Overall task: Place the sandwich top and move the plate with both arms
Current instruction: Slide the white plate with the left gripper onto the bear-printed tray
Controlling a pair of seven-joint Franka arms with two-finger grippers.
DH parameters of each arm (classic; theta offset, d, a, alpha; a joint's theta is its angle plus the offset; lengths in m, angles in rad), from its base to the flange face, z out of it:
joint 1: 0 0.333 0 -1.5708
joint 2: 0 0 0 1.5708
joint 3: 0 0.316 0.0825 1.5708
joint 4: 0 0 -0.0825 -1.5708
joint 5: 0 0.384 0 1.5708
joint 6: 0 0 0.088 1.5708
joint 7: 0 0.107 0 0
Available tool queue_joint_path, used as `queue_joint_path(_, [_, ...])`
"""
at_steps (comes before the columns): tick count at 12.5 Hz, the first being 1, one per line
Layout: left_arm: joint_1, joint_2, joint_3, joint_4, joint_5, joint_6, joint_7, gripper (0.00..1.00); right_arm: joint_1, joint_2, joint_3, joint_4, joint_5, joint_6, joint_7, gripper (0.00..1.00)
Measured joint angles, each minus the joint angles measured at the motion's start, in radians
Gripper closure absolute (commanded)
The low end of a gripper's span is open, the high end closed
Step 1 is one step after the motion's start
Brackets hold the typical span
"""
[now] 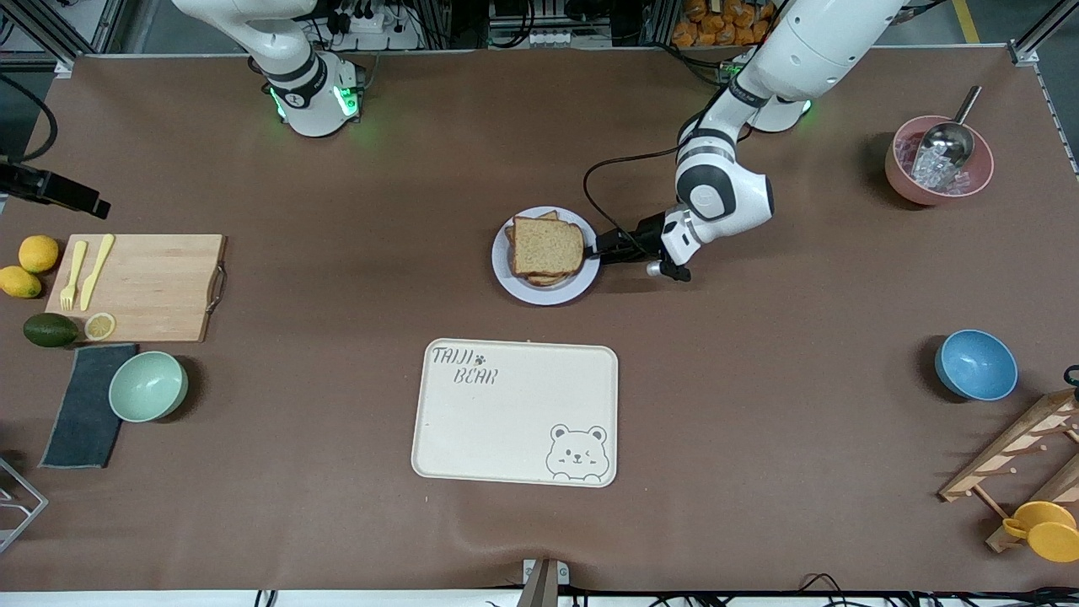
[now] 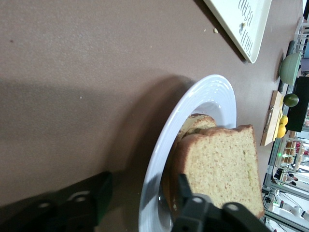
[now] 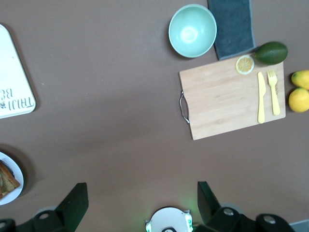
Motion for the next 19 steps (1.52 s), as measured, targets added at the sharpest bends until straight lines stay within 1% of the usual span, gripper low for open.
queue_joint_path(4, [-0.008, -0.006, -0.011, 0.002, -0.007, -0.007, 0.005, 0.94, -0.003, -0.006, 0.015, 0.041, -0.001, 0.046, 0.000, 0.00])
queue_joint_path(5, [-0.009, -0.008, -0.019, 0.002, -0.028, -0.007, 0.008, 1.00, -0.003, -0.006, 0.023, 0.043, -0.001, 0.064, 0.001, 0.00])
queue_joint_path(8, [-0.009, -0.010, -0.038, 0.005, -0.074, -0.008, 0.019, 1.00, -0.008, -0.006, 0.033, 0.047, -0.002, 0.093, 0.001, 0.00])
queue_joint_path(12, [-0.007, -0.015, -0.043, 0.007, -0.147, -0.008, 0.092, 1.00, -0.015, -0.006, 0.037, 0.047, -0.002, 0.095, 0.001, 0.00])
queue_joint_path(17, [0.002, -0.032, -0.044, 0.025, -0.162, -0.009, 0.101, 1.00, -0.015, -0.006, 0.042, 0.047, -0.002, 0.095, 0.001, 0.00])
queue_joint_path(19, [0.006, -0.039, -0.044, 0.030, -0.187, -0.013, 0.112, 1.00, -0.016, -0.006, 0.042, 0.047, -0.002, 0.095, 0.001, 0.00])
